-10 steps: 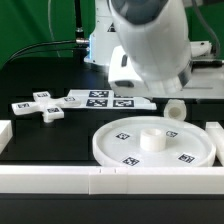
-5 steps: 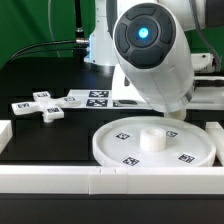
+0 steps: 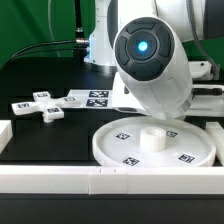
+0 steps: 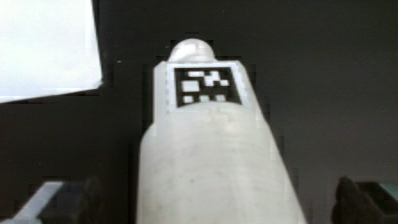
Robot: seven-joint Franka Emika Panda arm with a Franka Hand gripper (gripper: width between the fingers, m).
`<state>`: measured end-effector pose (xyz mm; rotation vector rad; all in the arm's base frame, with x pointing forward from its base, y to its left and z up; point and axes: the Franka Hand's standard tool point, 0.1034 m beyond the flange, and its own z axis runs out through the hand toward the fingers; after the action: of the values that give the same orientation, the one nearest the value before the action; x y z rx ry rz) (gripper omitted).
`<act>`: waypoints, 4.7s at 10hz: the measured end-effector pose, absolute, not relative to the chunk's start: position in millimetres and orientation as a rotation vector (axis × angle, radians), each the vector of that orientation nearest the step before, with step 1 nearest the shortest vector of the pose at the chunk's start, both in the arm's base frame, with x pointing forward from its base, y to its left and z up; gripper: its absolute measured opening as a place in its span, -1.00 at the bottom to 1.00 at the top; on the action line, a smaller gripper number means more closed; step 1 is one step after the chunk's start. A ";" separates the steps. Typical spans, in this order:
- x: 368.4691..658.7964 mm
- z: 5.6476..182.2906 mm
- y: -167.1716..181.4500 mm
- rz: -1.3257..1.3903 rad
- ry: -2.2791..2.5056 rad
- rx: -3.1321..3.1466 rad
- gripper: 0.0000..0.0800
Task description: Assemble round table
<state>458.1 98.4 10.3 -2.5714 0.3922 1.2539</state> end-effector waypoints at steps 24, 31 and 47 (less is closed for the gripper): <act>526.1 103.5 80.7 0.389 0.352 -2.859 0.02; 551.2 111.3 62.9 -0.289 0.164 -2.977 0.02; 565.2 97.0 40.7 -0.558 -0.099 -3.019 0.02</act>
Offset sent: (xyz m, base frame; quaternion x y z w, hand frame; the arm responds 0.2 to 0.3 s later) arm 0.0000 -0.0028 -0.0051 -0.0120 0.0124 -0.0104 0.9998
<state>565.2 40.7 97.0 -3.0190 -0.0985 -0.5579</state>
